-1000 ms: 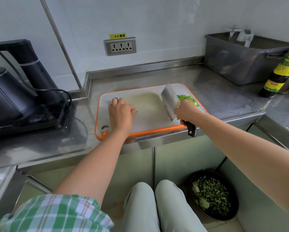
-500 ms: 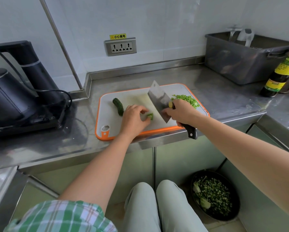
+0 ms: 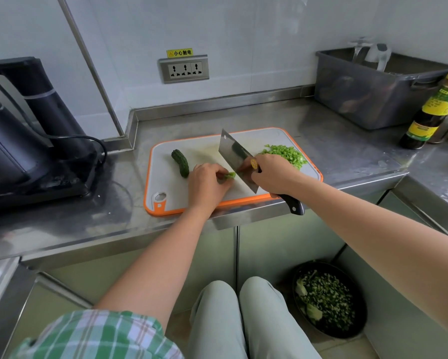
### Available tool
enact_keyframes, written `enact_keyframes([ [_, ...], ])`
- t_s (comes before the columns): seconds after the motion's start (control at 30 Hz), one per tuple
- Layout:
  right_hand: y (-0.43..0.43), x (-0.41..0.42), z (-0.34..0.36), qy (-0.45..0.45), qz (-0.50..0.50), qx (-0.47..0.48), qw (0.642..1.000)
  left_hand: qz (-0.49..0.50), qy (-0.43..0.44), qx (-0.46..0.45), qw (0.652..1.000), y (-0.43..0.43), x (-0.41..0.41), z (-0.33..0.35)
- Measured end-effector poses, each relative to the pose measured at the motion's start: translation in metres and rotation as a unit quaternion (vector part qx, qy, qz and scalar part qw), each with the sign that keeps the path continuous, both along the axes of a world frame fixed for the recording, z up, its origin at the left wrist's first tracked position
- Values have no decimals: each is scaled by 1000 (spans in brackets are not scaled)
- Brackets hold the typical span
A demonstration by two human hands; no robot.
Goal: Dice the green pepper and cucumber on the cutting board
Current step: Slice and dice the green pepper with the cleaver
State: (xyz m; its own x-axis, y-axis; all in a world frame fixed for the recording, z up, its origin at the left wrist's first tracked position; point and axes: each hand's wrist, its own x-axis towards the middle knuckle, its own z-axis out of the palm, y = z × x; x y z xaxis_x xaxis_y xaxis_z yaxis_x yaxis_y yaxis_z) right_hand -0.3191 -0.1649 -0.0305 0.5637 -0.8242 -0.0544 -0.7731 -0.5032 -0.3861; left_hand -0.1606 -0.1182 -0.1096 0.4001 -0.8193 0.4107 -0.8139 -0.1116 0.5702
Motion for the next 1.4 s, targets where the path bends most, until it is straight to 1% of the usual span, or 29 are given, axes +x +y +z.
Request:
enact_keyframes([
  [0.2,4,1,4,-1,6,-7,1000,4,7,-9,1000,0,0,0],
  [0.37,11,7,5,52,15,-29,998,4,-2,-5,1000,0,-3,4],
  [0.5,8,16,4,56,3,-7,998,1,0,-1,1000,0,-4,5],
  [0.67,5,20,-2,22,-26,6,999,-3,24,16,1000,-3,-3,7],
  [0.77,5,21,0,24,-27,9,999,-11,26,30,999,-6,-1,8],
  [0.83,5,23,4,37,-13,15,999,3,20,34,999,-7,-2,9],
  [0.93,6,25,6,66,-4,12,998,51,8,37,998,-7,-5,9],
  [1.0,6,22,5,63,-8,4,998,68,-20,54,996,-7,-6,7],
  [1.07,2,16,3,46,-17,-4,999,66,-29,59,996,-7,-6,6],
  [1.2,-5,8,8,19,-17,-2,1000,42,-3,41,998,-10,-5,5],
  [1.3,-3,7,11,38,2,-1,999,41,17,31,999,-10,-5,6],
  [1.4,1,10,9,64,24,-16,998,44,17,20,999,-9,-5,5],
])
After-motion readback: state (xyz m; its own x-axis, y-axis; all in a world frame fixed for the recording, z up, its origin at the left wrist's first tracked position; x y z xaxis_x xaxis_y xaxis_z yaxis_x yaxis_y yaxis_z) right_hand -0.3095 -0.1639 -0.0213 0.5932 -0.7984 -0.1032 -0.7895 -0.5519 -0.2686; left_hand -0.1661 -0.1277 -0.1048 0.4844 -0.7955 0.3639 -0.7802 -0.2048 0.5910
